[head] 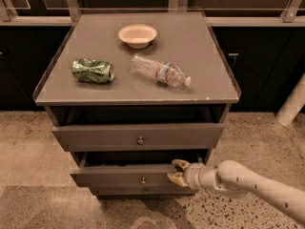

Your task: Open middle drawer

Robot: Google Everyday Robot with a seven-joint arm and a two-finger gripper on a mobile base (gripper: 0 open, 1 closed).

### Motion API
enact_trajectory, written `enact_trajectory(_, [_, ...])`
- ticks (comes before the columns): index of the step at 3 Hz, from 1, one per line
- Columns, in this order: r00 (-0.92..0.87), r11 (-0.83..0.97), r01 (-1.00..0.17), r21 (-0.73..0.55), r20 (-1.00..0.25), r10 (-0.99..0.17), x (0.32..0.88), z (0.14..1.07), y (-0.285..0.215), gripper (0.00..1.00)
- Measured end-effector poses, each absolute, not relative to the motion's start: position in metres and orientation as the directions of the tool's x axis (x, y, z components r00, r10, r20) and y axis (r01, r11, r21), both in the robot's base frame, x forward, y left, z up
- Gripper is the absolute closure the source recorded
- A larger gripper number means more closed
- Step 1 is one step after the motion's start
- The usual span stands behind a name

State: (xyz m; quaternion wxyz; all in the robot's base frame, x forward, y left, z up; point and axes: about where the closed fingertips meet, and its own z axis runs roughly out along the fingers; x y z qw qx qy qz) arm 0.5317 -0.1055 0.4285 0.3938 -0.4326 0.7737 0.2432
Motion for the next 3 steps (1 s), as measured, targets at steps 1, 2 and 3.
enact_trajectory(1, [-0.35, 0.511, -0.856, 0.082, -0.818, -0.456, 0.515, 0.43, -0.101, 1.0])
enact_trajectory(2, [-0.351, 0.511, -0.856, 0.082, -0.818, -0.456, 0.515, 0.43, -0.101, 1.0])
enact_trajectory(3, [-0.374, 0.522, -0.846, 0.106, -0.816, -0.44, 0.501, 0.426, -0.105, 1.0])
